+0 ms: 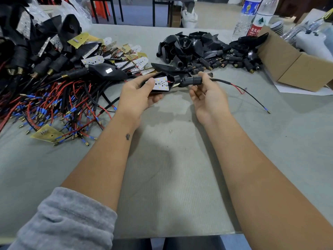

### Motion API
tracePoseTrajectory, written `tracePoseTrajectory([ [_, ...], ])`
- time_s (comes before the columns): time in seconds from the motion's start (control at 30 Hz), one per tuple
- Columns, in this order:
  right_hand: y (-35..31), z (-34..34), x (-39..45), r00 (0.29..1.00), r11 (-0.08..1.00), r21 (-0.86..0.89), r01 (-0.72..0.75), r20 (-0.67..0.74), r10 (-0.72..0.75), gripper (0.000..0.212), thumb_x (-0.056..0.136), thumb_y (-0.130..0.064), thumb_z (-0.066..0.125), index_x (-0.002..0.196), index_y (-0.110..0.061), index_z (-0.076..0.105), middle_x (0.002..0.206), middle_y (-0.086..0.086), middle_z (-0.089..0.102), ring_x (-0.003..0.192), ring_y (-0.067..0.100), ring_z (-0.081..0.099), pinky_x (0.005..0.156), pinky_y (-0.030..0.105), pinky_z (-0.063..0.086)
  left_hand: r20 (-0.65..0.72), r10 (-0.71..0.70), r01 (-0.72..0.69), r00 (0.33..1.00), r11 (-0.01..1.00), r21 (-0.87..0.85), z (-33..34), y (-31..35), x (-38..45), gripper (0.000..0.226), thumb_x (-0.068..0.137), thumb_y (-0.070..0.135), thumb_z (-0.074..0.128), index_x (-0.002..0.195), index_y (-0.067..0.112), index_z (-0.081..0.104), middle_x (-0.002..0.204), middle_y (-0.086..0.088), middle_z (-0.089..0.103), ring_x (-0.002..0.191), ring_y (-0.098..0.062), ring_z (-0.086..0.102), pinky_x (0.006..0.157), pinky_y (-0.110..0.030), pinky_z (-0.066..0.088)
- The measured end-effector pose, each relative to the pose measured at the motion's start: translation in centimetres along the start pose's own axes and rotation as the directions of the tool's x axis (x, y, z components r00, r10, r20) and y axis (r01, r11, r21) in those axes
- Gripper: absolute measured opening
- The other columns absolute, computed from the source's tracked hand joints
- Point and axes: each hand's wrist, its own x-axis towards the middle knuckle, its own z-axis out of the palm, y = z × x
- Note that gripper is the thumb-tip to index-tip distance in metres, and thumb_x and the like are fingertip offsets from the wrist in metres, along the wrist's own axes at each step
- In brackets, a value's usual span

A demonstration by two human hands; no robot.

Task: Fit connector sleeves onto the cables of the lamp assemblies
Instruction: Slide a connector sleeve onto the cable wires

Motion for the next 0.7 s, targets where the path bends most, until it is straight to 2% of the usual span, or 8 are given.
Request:
tracePoseTrajectory([
  [0.13,-0.14,-0.12,-0.04,1.0,0.997,0.077,0.023,-0.021,-0.022,0.016,0.101,-0.021,0.053,0.089,-0.009,0.054,0.074,0.009,0.059,0.059,0.016,0.062,0.058,0.024,0.055,-0.034,0.011,-0.011,0.999,1.0,-0.003,-0.15,-0.02,0.05,0.011,0.098,0.011,0.056,0.1,0.013,0.067,0.078,0.001,0.074,0.064,-0.013,0.07,0.059,-0.016,0.052],
  [0.27,-0.34,-0.09,-0.23,0.996,0.998,0.022,0.054,-0.074,-0.052,0.008,0.096,-0.011,0.061,0.089,-0.009,0.057,0.074,0.004,0.056,0.059,0.011,0.055,0.06,0.021,0.052,-0.084,0.029,-0.03,0.996,0.999,-0.016,-0.28,0.03,0.16,0.011,0.097,0.011,0.058,0.092,0.012,0.068,0.068,0.003,0.073,0.056,-0.01,0.067,0.057,-0.015,0.052],
  [0.43,-0.43,-0.14,-0.4,0.996,0.999,0.006,0.046,-0.077,-0.045,0.008,0.096,-0.005,0.058,0.089,-0.008,0.056,0.073,0.004,0.058,0.059,0.009,0.056,0.059,0.018,0.052,-0.138,0.015,-0.021,0.99,0.999,-0.037,-0.29,0.01,0.44,0.014,0.096,0.015,0.06,0.085,0.01,0.066,0.064,0.005,0.07,0.049,-0.007,0.06,0.052,-0.016,0.049],
  [0.7,-0.28,0.04,-0.61,0.998,0.998,0.0,0.057,-0.011,-0.057,0.009,0.099,-0.004,0.053,0.09,-0.005,0.054,0.073,0.009,0.063,0.056,0.009,0.063,0.058,0.02,0.055,-0.211,-0.069,0.014,0.975,0.967,-0.254,-0.54,0.37,0.66,0.017,0.094,0.012,0.063,0.077,0.01,0.064,0.058,0.003,0.066,0.056,-0.012,0.057,0.053,-0.017,0.049],
])
